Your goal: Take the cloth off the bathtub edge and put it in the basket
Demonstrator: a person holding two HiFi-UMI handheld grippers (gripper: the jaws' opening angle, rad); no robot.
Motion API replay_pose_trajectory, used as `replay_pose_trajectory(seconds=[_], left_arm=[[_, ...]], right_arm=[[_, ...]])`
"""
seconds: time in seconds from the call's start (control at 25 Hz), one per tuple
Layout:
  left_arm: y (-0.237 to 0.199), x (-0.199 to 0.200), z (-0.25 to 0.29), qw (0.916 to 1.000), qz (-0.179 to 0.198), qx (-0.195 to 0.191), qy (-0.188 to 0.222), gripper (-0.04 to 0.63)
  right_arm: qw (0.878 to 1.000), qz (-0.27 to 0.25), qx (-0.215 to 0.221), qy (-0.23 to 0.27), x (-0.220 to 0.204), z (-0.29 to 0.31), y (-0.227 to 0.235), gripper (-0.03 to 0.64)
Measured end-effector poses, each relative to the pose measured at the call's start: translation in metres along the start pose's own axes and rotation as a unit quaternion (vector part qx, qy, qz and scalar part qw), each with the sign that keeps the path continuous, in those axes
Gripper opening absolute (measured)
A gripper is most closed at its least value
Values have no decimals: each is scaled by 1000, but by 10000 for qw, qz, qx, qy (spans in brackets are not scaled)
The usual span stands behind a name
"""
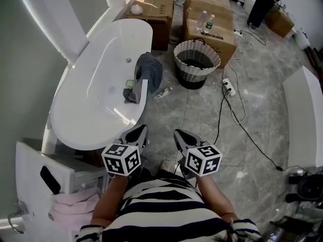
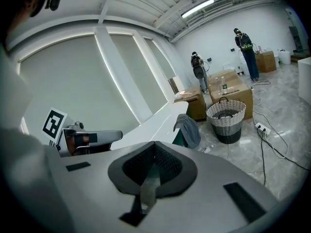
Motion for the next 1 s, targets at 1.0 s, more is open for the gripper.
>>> replay_pose_trajectory(seconds=[1.0], left_arm=[[-60,55,115,9999,28,103,-83,18]], right_arm=[[9991,135,-74,-395,68,91,80,26]])
Point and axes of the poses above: the fingertips, and each gripper's own axes: z forward along the fingers, y to its right, x out of its top, the point moved 9 cm from there along -z, backward along the fingers, and after that the axes turned 3 degrees about -x, right-handed, at the moved point
